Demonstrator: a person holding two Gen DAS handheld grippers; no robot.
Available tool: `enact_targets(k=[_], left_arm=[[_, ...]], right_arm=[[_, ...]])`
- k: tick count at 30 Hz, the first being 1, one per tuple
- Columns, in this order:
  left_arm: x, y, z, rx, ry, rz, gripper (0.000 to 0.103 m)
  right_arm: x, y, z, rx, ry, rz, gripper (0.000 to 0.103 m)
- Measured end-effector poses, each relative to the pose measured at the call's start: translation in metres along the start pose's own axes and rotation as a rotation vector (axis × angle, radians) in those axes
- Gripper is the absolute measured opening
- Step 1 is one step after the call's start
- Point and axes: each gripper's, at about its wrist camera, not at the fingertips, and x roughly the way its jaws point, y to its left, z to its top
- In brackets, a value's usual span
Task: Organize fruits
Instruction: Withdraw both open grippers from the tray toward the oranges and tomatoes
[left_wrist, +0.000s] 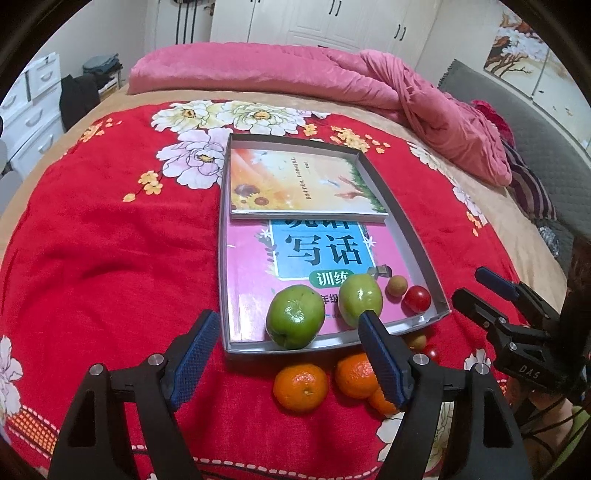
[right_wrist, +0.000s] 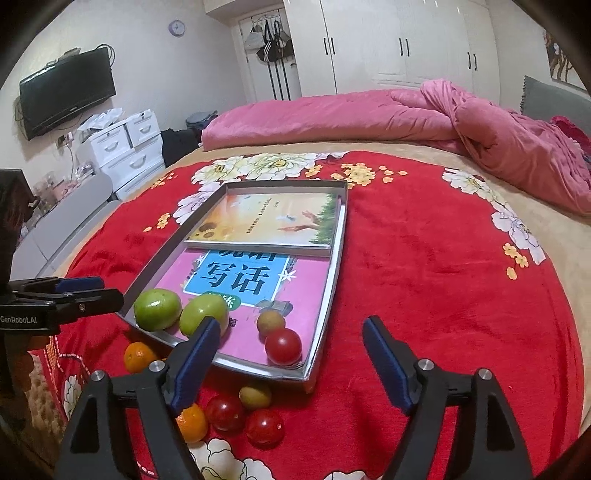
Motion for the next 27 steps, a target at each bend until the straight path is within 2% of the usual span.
enact_targets(k=[10, 13, 18, 27], left_arm=[[-0.009, 0.002, 0.002, -0.012, -0.015, -0.012, 0.079], [-0.012, 0.0, 0.002, -0.012, -0.021, -0.018, 0.079], [-0.015, -0.005, 0.001, 0.005, -0.02, -0.032, 0.079], [-0.019, -0.014, -0.003, 0.02, -0.023, -0.049, 0.079]], right_arm=[[-0.007, -0.004, 0.002, 0.014, -0.027, -0.004, 0.081], [-0.009, -0.006, 0.003, 0.024, -0.039, -0.007, 0.085], [-0.011, -0.009, 0.004, 0.034, -0.042, -0.005, 0.086], [-0.019, -0.003, 0.002, 0.01, -0.049, 0.008, 0.088]])
